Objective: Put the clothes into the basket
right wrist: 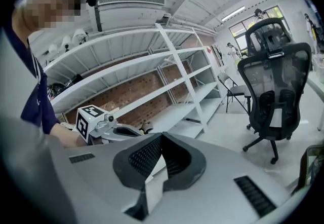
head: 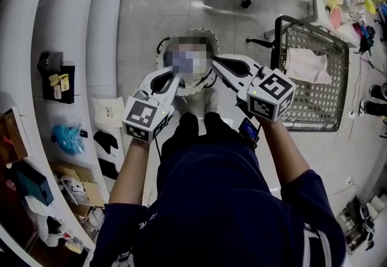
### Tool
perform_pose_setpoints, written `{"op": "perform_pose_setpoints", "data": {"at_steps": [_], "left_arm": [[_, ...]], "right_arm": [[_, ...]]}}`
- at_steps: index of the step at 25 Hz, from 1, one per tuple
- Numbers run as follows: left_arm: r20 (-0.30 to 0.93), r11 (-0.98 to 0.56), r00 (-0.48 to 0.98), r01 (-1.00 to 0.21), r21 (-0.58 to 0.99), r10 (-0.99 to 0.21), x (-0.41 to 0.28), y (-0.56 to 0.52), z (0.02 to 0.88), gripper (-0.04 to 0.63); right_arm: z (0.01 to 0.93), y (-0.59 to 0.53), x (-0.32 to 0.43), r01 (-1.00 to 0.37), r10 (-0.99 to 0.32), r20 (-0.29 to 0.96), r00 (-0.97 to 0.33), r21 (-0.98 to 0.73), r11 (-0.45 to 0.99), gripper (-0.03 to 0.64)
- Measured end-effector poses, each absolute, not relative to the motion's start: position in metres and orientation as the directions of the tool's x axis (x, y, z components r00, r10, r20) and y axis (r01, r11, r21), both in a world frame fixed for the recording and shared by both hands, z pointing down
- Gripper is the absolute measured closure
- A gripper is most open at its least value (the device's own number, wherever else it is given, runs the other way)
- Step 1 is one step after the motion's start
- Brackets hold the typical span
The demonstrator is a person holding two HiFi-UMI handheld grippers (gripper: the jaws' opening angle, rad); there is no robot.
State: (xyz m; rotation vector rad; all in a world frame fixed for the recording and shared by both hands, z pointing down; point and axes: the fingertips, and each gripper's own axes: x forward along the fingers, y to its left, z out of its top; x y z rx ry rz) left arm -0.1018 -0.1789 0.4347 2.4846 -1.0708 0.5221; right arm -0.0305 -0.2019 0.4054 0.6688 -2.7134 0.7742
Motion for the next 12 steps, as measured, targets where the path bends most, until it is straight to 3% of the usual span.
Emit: {"op": "perform_pose_setpoints", "data": {"at_steps": [12], "left_arm": [[0.459, -0.623, 0.603, -0.772, 0.129, -0.653, -0.113, -0.174, 0.397, 0.591]], "right_arm": [[0.385, -0.199, -0.039, -0.458, -0.352, 0.308, -0.884, -0.416, 0.786, 0.611]]}}
